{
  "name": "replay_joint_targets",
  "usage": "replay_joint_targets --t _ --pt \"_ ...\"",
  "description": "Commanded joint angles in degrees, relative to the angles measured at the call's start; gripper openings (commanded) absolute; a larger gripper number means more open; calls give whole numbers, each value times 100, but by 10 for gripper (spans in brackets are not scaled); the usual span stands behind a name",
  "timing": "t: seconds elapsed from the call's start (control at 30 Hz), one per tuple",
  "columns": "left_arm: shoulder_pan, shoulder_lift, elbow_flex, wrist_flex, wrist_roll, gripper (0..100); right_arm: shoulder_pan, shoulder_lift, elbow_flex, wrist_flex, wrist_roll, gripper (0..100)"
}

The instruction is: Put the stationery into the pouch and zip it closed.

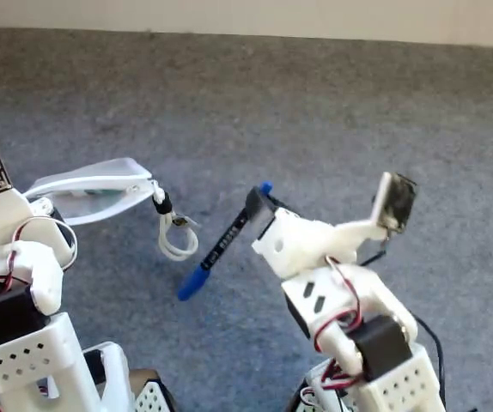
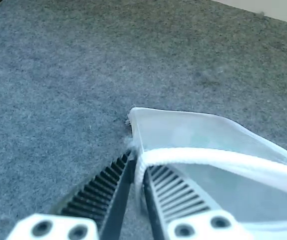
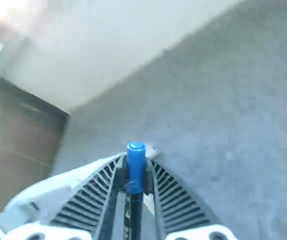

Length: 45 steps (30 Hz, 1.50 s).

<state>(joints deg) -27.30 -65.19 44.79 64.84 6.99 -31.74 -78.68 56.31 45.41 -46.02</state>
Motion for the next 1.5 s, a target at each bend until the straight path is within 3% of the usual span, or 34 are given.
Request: replay_joint_targets --t 0.0,0.27,0.57,0.67,1.47 --pt "101 48 -31 -114 44 11 13 -848 514 -1077 -18 5" --pt "101 48 -31 -114 44 11 13 -1912 1727 -3240 0 5" --pt "84 48 -31 -114 44 11 -356 -1842 2510 -5763 1284 5" --pt "84 48 -31 -114 44 11 -558 -1305 2334 -6079 1811 5" --pt "66 40 -31 -114 35 11 -936 3090 585 -8391 1495 5"
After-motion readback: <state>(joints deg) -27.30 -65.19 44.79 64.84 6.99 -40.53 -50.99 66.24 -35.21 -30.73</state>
